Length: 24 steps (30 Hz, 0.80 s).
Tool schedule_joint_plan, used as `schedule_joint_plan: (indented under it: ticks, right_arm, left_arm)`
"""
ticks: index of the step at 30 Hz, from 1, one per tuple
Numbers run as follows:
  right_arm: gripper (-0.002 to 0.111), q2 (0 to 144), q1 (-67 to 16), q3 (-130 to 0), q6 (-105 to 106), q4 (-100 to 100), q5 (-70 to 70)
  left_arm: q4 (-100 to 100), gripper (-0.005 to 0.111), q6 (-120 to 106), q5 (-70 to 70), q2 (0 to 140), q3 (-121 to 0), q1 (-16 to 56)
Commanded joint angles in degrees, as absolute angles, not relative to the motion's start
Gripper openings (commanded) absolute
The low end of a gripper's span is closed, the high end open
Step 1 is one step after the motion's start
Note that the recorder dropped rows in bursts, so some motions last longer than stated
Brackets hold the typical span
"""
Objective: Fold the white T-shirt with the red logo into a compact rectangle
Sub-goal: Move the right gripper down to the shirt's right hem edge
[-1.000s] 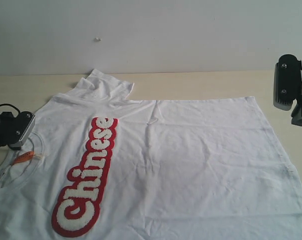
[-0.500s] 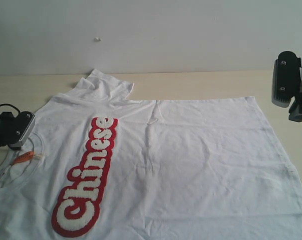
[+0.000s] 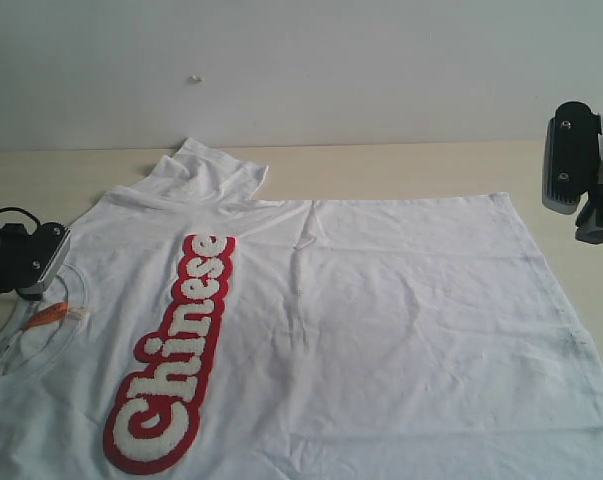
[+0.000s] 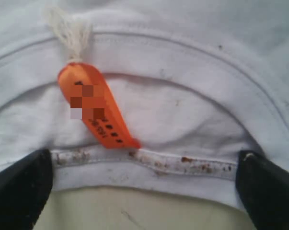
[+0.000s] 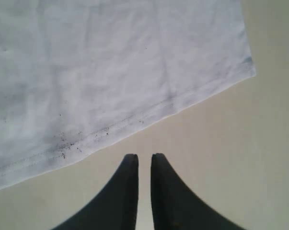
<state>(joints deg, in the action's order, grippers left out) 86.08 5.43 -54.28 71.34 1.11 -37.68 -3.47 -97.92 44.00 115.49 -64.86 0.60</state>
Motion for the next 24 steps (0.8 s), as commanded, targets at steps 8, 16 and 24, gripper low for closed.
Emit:
schedule_joint_plan:
  ticks: [8,16,24]
  right_arm:
    - [0.011,85.96,5.34,-54.09,71.73,1.84,-32.49]
    - [0.020,86.07,5.34,-54.09,80.82,-1.19,-42.80]
    - [0.025,86.07,5.34,-54.09,72.87,-0.95,-38.61]
  left_arm:
    - [-3.24,0.105,-97.81,37.13,118.55,-63.93,0.50]
    - [-3.24,0.105,-97.81,37.13,118.55,-63.93,0.50]
    - [-3.24,0.105,-97.81,37.13,118.55,-63.93,0.50]
